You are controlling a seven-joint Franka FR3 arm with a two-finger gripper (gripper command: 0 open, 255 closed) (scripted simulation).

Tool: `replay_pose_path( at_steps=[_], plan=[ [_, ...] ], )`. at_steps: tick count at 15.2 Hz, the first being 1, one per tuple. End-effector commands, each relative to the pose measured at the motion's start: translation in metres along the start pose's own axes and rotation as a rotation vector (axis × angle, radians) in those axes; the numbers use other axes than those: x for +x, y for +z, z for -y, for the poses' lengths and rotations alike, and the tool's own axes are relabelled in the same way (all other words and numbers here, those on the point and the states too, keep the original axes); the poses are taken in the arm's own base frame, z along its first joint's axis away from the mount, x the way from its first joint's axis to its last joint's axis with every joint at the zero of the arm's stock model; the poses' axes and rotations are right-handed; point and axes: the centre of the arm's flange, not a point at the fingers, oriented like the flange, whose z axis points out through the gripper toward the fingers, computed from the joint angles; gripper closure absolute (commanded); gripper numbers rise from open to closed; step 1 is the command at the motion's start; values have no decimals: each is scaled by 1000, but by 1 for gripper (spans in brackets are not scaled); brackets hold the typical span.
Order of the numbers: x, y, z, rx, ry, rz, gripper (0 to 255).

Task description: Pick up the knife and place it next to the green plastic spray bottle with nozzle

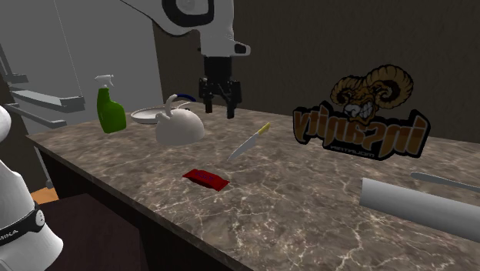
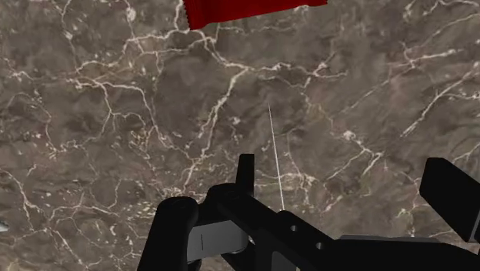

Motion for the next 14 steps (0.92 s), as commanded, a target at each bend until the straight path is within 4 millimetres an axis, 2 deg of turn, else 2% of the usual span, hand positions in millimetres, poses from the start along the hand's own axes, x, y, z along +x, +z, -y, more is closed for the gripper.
replay_pose_path(
  at_steps=[1, 13, 14],
  plan=[
    [22, 16, -2, 1, -24, -8, 0],
    [156, 90, -6, 10, -166, -49, 0],
    [157, 90, -6, 10, -167, -49, 0]
  ],
)
